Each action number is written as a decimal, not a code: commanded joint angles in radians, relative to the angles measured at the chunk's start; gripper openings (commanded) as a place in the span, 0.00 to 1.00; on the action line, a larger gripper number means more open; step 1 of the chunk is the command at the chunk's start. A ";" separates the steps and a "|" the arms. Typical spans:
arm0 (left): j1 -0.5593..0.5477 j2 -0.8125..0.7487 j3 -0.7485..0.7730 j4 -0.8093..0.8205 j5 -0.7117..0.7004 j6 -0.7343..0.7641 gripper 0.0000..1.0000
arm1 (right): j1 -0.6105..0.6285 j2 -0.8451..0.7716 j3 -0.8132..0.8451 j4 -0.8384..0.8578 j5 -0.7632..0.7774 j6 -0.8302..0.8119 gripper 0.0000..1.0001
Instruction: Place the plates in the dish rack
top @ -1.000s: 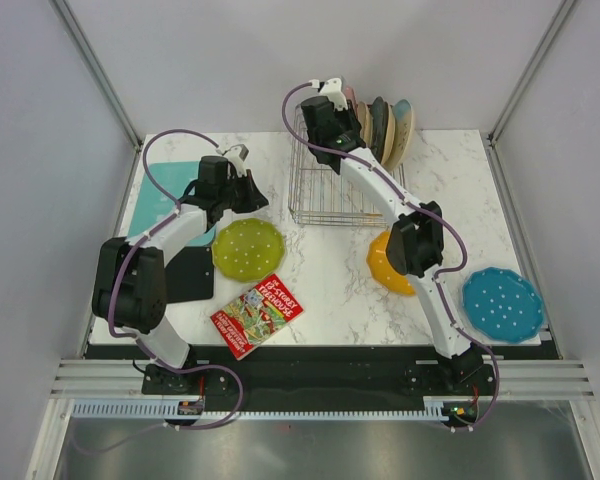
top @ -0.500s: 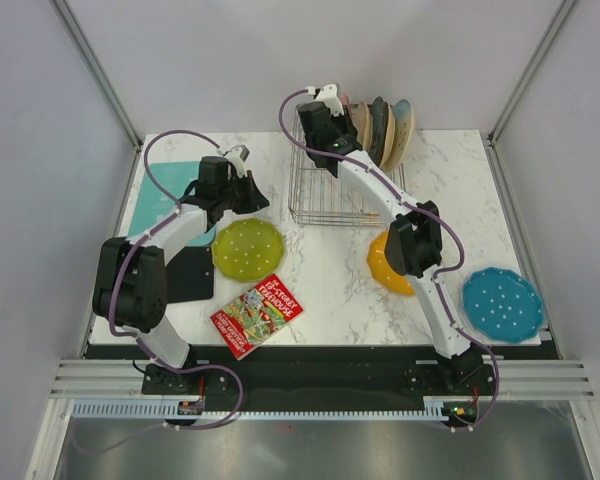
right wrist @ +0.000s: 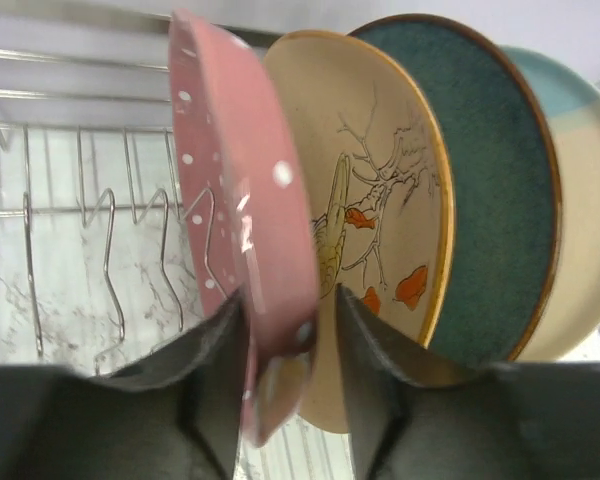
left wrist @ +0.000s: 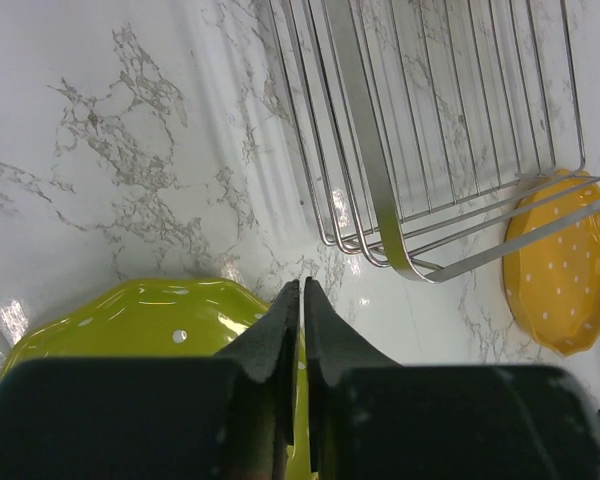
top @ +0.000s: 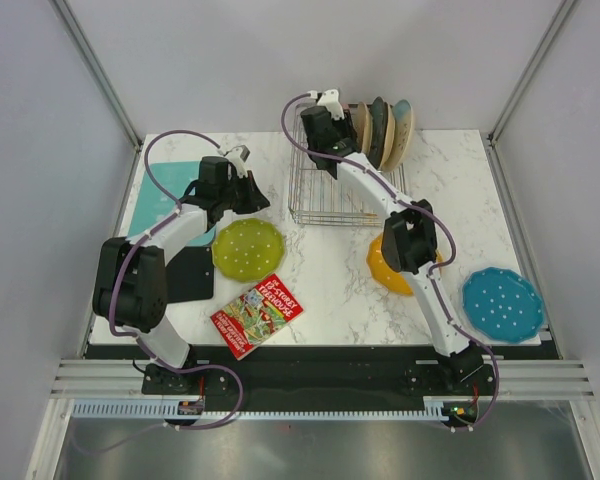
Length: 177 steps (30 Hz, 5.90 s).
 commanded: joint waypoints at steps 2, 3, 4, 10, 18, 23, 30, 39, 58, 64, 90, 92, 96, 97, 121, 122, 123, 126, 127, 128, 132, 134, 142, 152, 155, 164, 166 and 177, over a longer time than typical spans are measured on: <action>0.008 -0.054 -0.013 -0.001 -0.021 0.030 0.38 | -0.003 -0.169 -0.025 0.092 0.040 -0.014 0.54; 0.008 -0.064 -0.015 -0.008 -0.031 0.050 0.44 | -0.002 -0.210 -0.057 0.092 0.043 -0.017 0.57; 0.013 -0.072 -0.016 -0.016 -0.038 0.059 0.52 | 0.000 -0.230 -0.075 0.089 0.041 -0.017 0.58; 0.078 -0.144 -0.036 -0.171 -0.095 0.185 0.69 | 0.052 -0.439 -0.255 -0.073 -0.087 0.066 0.76; 0.212 -0.161 -0.082 -0.288 -0.121 0.295 0.78 | 0.045 -0.775 -0.736 -0.282 -0.974 0.290 0.91; 0.228 -0.065 -0.053 -0.315 -0.157 0.323 0.73 | 0.044 -0.847 -1.050 -0.132 -1.210 0.452 0.89; 0.234 0.007 -0.045 -0.321 -0.187 0.339 0.70 | 0.048 -0.883 -1.312 0.155 -1.263 0.594 0.88; 0.234 0.072 0.011 -0.360 -0.177 0.375 0.51 | 0.110 -0.869 -1.497 0.500 -1.275 0.741 0.83; 0.234 0.136 0.111 -0.416 -0.020 0.412 0.02 | 0.186 -0.737 -1.471 0.622 -1.149 0.812 0.83; 0.326 0.126 0.208 -0.502 0.150 0.472 0.02 | 0.186 -0.754 -1.470 0.625 -1.146 0.813 0.83; 0.462 0.264 0.410 -1.144 0.782 0.880 0.02 | 0.189 -0.708 -1.427 0.867 -1.324 0.936 0.84; 0.458 0.261 0.404 -1.142 0.787 0.880 0.02 | 0.192 -0.688 -1.402 0.887 -1.339 0.947 0.85; 0.448 0.254 0.396 -1.145 0.794 0.875 0.03 | 0.209 -0.642 -1.323 0.910 -1.376 0.947 0.77; 0.447 0.251 0.396 -1.144 0.796 0.874 0.02 | 0.210 -0.639 -1.315 0.912 -1.384 0.945 0.72; 0.448 -0.144 0.232 -0.484 -0.142 0.291 0.91 | 0.038 -0.820 -0.679 0.229 -1.031 0.292 0.00; 0.447 -0.158 0.219 -0.470 -0.156 0.273 0.91 | 0.040 -0.815 -0.640 0.250 -0.967 0.266 0.00; 0.448 -0.173 0.197 -0.457 -0.167 0.262 0.91 | 0.040 -0.809 -0.622 0.261 -0.917 0.243 0.00; 0.447 -0.219 0.147 -0.432 -0.164 0.216 0.90 | 0.041 -0.769 -0.553 0.301 -0.641 0.187 0.00; 0.445 -0.229 0.134 -0.421 -0.160 0.207 0.89 | 0.044 -0.757 -0.539 0.309 -0.575 0.172 0.00; 0.445 -0.250 0.123 -0.417 -0.154 0.190 0.89 | 0.051 -0.734 -0.517 0.336 -0.424 0.146 0.00; 0.444 -0.299 0.052 -0.392 -0.127 0.176 0.88 | 0.055 -0.674 -0.485 0.398 -0.235 0.071 0.00; 0.444 -0.316 0.030 -0.383 -0.111 0.176 0.88 | 0.055 -0.639 -0.470 0.447 -0.194 0.040 0.00; 0.435 -0.388 -0.048 -0.366 -0.088 0.164 0.88 | 0.048 -0.527 -0.404 0.454 -0.097 0.020 0.00; 0.435 -0.417 -0.084 -0.357 -0.071 0.164 0.87 | 0.017 -0.426 -0.338 0.463 -0.086 0.013 0.00; 0.433 -0.422 -0.093 -0.352 -0.065 0.164 0.87 | 0.011 -0.406 -0.332 0.476 -0.082 0.009 0.00; 0.433 -0.416 -0.098 -0.352 -0.057 0.164 0.87 | 0.006 -0.334 -0.313 0.508 -0.059 -0.046 0.00; 0.433 -0.416 -0.101 -0.352 -0.058 0.164 0.87 | 0.006 -0.312 -0.306 0.525 -0.050 -0.064 0.00; 0.433 -0.405 -0.107 -0.349 -0.052 0.167 0.87 | -0.002 -0.246 -0.295 0.537 -0.065 -0.081 0.00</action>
